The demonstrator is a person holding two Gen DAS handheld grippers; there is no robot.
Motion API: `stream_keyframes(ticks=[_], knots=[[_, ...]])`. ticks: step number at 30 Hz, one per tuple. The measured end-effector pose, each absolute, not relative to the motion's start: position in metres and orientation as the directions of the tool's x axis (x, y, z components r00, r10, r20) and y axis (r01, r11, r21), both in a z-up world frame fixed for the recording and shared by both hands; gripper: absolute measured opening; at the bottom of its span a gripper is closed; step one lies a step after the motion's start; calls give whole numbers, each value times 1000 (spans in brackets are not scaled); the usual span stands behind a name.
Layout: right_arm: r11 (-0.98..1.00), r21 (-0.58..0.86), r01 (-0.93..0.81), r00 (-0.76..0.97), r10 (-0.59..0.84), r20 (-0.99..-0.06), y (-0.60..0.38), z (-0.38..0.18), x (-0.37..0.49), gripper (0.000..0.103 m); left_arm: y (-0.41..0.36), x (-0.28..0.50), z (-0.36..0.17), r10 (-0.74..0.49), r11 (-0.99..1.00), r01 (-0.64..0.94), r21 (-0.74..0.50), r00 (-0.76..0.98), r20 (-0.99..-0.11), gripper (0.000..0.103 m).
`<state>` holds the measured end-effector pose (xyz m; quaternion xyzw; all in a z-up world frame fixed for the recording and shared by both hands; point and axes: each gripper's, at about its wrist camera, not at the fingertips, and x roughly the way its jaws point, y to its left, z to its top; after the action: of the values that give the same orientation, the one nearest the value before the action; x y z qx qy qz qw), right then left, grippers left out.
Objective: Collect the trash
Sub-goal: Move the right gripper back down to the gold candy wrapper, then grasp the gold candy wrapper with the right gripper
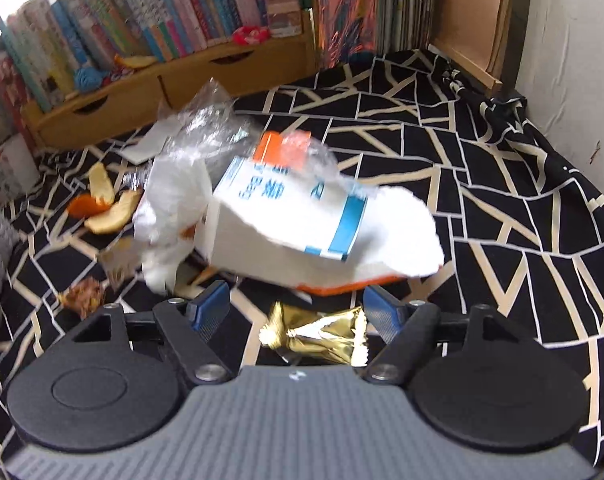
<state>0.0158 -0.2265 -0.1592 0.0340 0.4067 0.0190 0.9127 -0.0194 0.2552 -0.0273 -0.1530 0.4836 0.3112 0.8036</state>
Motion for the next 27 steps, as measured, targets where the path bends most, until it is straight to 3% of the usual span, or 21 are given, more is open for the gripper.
stream_keyframes(ticks=[10, 20, 21, 22, 23, 25, 27], knots=[[999, 37, 24, 635, 13, -773, -224, -179, 8, 84, 254, -20, -26, 360, 760, -647, 62, 340, -869, 33], [996, 86, 31, 626, 48, -778, -224, -176, 20, 83, 253, -19, -26, 371, 767, -637, 75, 345, -862, 34], [996, 87, 33, 616, 48, -787, -224, -178, 23, 81, 253, -19, -26, 371, 767, -637, 75, 346, -862, 34], [995, 89, 35, 607, 50, -794, -223, -179, 24, 74, 253, -19, -27, 372, 767, -637, 75, 346, -861, 34], [996, 83, 39, 600, 43, -799, -222, -180, 25, 60, 253, -19, -27, 372, 768, -637, 75, 346, -861, 34], [997, 63, 47, 599, 22, -800, -220, -178, 24, 49, 253, -19, -27, 372, 767, -637, 75, 347, -861, 34], [996, 80, 41, 605, 39, -796, -221, -173, 21, 47, 253, -19, -27, 372, 767, -637, 74, 347, -861, 34]])
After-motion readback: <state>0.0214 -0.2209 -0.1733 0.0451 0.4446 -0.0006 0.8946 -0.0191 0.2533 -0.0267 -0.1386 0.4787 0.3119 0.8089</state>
